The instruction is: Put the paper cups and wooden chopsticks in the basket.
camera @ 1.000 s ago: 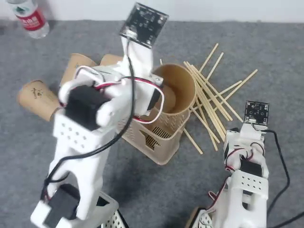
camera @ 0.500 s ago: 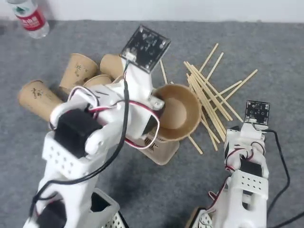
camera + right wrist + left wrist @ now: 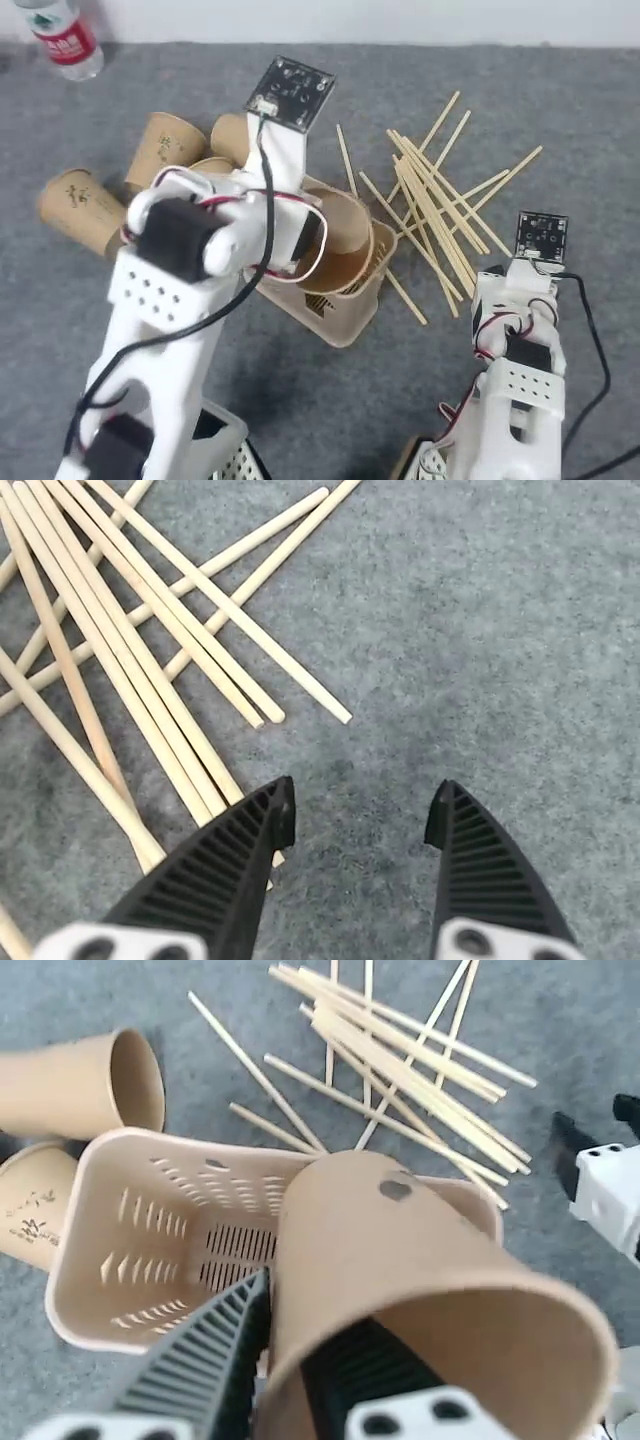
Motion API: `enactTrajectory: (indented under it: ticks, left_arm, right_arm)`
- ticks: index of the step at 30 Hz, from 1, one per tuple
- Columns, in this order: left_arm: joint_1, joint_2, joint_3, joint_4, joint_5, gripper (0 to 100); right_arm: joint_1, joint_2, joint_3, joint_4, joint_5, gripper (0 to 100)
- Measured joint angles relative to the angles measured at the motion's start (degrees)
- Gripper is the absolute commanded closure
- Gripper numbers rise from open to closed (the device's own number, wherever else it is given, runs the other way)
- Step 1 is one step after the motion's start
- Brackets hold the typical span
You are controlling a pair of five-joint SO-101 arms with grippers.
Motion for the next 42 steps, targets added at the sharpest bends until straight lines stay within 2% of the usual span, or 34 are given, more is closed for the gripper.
enactTrajectory:
  ticks: [24, 32, 37, 39, 42]
  left_arm:
    - [-0.2, 4.4, -5.2, 0.0, 0.0, 99]
    - [-0.3, 4.4, 4.0, -0.1, 0.2, 99]
    - [-0.4, 3.7, 5.3, -0.2, 0.2, 99]
    - [-0.4, 2.5, 5.4, -0.2, 0.2, 96]
    - [-0.4, -1.2, 5.9, 0.0, 0.0, 83]
  right_arm:
    - [-1.6, 0.0, 0.0, 0.0, 0.0, 77.8]
    - [-1.6, 0.0, 0.0, 0.0, 0.0, 77.8]
    - [-1.6, 0.0, 0.0, 0.0, 0.0, 77.8]
    - [-1.6, 0.0, 0.0, 0.0, 0.0, 77.8]
    - [-1.6, 0.0, 0.0, 0.0, 0.0, 77.8]
